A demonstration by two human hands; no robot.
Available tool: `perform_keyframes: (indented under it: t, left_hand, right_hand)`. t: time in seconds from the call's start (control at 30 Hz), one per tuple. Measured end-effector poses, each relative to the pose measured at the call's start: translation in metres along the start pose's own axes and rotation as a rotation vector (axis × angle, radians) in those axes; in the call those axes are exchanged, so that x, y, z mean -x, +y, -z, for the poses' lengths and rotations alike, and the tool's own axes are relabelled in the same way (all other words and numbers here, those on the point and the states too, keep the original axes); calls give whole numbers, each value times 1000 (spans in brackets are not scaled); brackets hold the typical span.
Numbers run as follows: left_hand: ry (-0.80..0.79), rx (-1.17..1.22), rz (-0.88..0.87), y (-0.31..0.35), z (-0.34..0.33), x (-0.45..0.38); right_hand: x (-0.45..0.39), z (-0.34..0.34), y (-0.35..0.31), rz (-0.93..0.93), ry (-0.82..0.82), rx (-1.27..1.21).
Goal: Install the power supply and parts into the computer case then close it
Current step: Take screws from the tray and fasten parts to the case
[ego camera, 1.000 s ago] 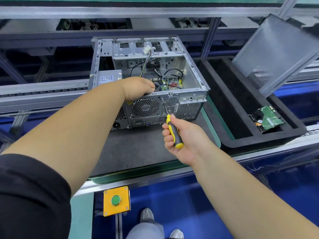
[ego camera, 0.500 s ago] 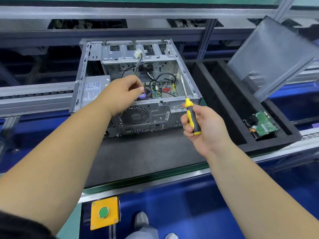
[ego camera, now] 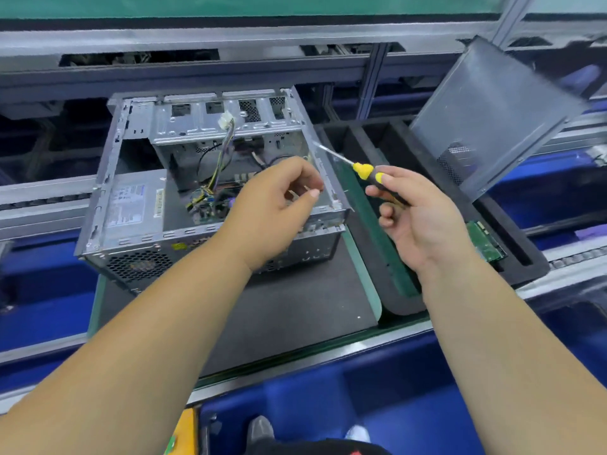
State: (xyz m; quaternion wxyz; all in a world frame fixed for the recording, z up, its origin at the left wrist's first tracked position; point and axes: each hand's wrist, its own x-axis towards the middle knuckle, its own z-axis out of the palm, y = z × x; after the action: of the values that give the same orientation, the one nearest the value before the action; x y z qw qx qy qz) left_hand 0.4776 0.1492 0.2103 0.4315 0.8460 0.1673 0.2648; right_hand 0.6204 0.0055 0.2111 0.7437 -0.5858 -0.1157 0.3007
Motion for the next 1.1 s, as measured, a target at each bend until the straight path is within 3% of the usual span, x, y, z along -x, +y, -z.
perform_keyframes:
  t: [0.27,0.43,0.57,0.87,1.1]
  left_hand:
    - [143,-36,53,22,-81,-31]
    - [65,-19,73,26,-147,-46]
    - [56,-41,193,8,-185,-43]
    - [66,-45,462,-50,-231,-29]
    - [62,-56,473,-66,-245,-28]
  right_hand:
    - [-51,103,-17,35,9,62]
    - [-84,165,-12,63,65,226]
    - [-103,197,5,72,52,476]
    - [-126,211,46,85,-197,869]
    - [-121,202,76,148,-485,1230]
